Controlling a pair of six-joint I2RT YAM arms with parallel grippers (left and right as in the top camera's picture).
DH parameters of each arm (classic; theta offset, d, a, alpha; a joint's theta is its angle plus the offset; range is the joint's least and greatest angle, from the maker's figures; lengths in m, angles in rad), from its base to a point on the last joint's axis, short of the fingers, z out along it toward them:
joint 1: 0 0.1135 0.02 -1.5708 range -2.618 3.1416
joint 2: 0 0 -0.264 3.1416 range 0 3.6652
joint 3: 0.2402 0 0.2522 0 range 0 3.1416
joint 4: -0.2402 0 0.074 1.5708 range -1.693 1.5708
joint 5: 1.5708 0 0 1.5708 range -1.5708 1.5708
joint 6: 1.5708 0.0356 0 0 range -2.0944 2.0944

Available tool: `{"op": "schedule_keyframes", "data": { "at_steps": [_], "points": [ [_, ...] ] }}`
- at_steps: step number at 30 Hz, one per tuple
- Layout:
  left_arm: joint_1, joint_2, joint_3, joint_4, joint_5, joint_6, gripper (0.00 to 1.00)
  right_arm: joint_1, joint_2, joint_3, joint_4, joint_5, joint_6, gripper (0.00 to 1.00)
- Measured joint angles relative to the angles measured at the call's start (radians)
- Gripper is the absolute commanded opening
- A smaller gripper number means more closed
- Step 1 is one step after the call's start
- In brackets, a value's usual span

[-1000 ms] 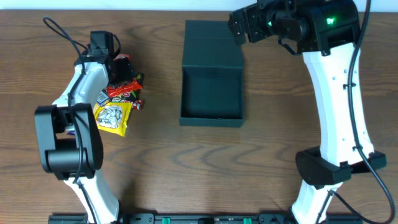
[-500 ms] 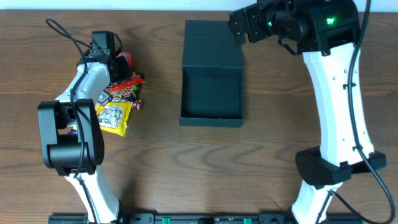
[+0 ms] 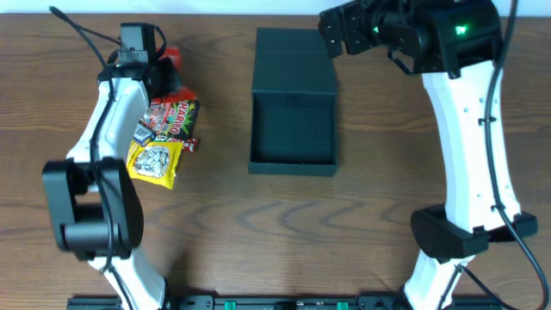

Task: Pack container
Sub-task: 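Carry the red bag into the box and release it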

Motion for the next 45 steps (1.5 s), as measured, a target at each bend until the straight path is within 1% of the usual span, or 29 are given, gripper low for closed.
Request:
{"op": "schedule_keyframes", "data": {
  "at_steps": [3, 8, 11, 14, 19, 23, 25, 30, 33, 34, 36, 37, 38, 39, 41, 45],
  "points": [
    [-0.058, -0.069, 0.009, -0.027, -0.003, 0.003, 0.06, -0.031, -0.047, -0.001, 0.001, 0.021, 0.0, 0.99],
    [-0.211, -0.14, 0.014, -0.044, 0.018, 0.003, 0.06, -0.101, -0.159, -0.001, -0.022, 0.038, 0.0, 0.99],
    [-0.316, -0.159, 0.016, -0.089, 0.097, -0.008, 0.06, -0.15, -0.203, 0.0, -0.061, 0.042, 0.001, 0.99],
    [-0.386, -0.159, 0.016, -0.15, 0.175, -0.074, 0.06, -0.185, -0.209, 0.001, -0.103, 0.042, 0.002, 0.99],
    [-0.433, -0.156, -0.001, -0.166, 0.249, -0.192, 0.06, -0.22, -0.204, 0.001, -0.136, 0.031, 0.004, 0.99],
    [-0.459, -0.134, -0.01, -0.163, 0.261, -0.237, 0.06, -0.224, -0.204, 0.001, -0.144, 0.022, 0.004, 0.99],
    [-0.482, -0.09, -0.01, -0.156, 0.264, -0.264, 0.06, -0.224, -0.204, 0.001, -0.15, 0.019, 0.004, 0.99],
    [-0.491, -0.01, -0.013, -0.147, 0.25, -0.282, 0.06, -0.224, -0.204, 0.001, -0.166, 0.018, 0.004, 0.99],
    [-0.49, 0.004, -0.018, -0.148, 0.233, -0.29, 0.06, -0.224, -0.204, 0.001, -0.168, 0.016, 0.004, 0.99],
    [-0.49, 0.005, -0.018, -0.148, 0.232, -0.29, 0.08, -0.224, -0.204, 0.001, -0.168, 0.016, 0.005, 0.99],
    [-0.49, 0.005, -0.018, -0.15, 0.232, -0.289, 0.38, -0.224, -0.204, 0.001, -0.168, 0.016, 0.004, 0.99],
    [-0.49, 0.006, -0.018, -0.153, 0.232, -0.291, 0.59, -0.224, -0.204, 0.001, -0.168, 0.016, 0.004, 0.99],
    [-0.49, 0.007, -0.018, -0.156, 0.233, -0.29, 0.7, -0.224, -0.204, 0.001, -0.168, 0.016, 0.004, 0.99],
    [-0.49, 0.009, -0.018, -0.159, 0.234, -0.294, 0.76, -0.224, -0.204, 0.001, -0.168, 0.016, 0.004, 0.99],
    [-0.489, 0.013, -0.018, -0.158, 0.24, -0.298, 0.79, -0.224, -0.204, 0.001, -0.168, 0.016, 0.004, 0.99],
    [-0.479, 0.013, -0.018, -0.135, 0.245, -0.295, 0.77, -0.224, -0.204, 0.001, -0.168, 0.016, 0.004, 0.99]
  ]
}}
